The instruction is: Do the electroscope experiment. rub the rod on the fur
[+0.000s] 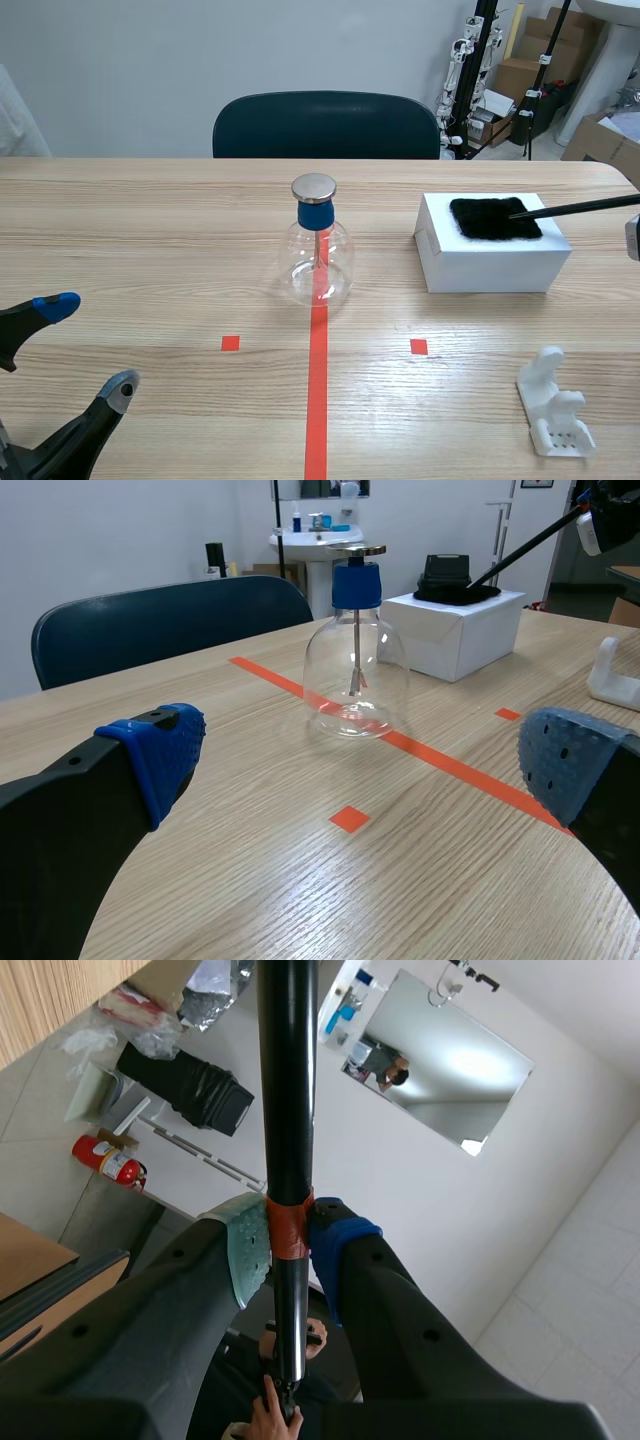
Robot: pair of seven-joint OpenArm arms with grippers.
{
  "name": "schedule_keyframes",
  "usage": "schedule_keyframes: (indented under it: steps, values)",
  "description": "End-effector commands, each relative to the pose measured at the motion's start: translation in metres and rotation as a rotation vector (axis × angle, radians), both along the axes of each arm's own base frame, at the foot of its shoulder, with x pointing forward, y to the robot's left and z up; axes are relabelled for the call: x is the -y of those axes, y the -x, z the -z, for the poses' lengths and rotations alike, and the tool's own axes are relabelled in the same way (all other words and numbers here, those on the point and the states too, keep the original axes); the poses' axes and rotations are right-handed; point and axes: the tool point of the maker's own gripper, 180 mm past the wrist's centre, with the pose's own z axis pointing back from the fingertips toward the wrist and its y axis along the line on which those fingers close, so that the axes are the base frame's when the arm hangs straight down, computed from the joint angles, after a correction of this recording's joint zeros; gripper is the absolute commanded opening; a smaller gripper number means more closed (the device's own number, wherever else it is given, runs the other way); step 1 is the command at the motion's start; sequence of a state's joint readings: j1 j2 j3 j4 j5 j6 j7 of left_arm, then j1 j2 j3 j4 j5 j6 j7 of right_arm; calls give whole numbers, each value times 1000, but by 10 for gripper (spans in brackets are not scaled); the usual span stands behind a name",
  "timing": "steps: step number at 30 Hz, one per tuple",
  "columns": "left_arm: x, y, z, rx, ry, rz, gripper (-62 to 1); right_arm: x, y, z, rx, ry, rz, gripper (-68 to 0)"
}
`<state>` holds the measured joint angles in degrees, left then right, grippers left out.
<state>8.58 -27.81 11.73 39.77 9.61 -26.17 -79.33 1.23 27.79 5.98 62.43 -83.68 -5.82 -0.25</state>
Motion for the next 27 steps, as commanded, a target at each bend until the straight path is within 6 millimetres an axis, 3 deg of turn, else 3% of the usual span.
schedule_keyframes:
  steps: [1, 7, 10, 15, 18, 23, 27]
  values:
    - [-3, -1, -6, 20, 12, -5, 14, 4, -4, -9, 9, 17, -12, -651]
    - [-3, -1, -6, 20, 12, -5, 14, -30, -10, 8, -69, -50, -190, -651]
    - [-3, -1, -6, 20, 12, -5, 14, -22, -9, 5, -46, -35, -142, -651]
    - [-3, -1, -6, 20, 12, -5, 14, 7, -1, -1, -32, 10, 15, -651]
    - [-3, -1, -6, 20, 12, -5, 14, 0, -2, 3, -46, -4, -17, -651]
    - [-3, -1, -6, 20, 12, -5, 14, -32, -10, 9, -58, -41, -173, -651]
    - [-3, -1, -6, 20, 12, -5, 14, -22, -9, 4, -14, -24, -94, -651]
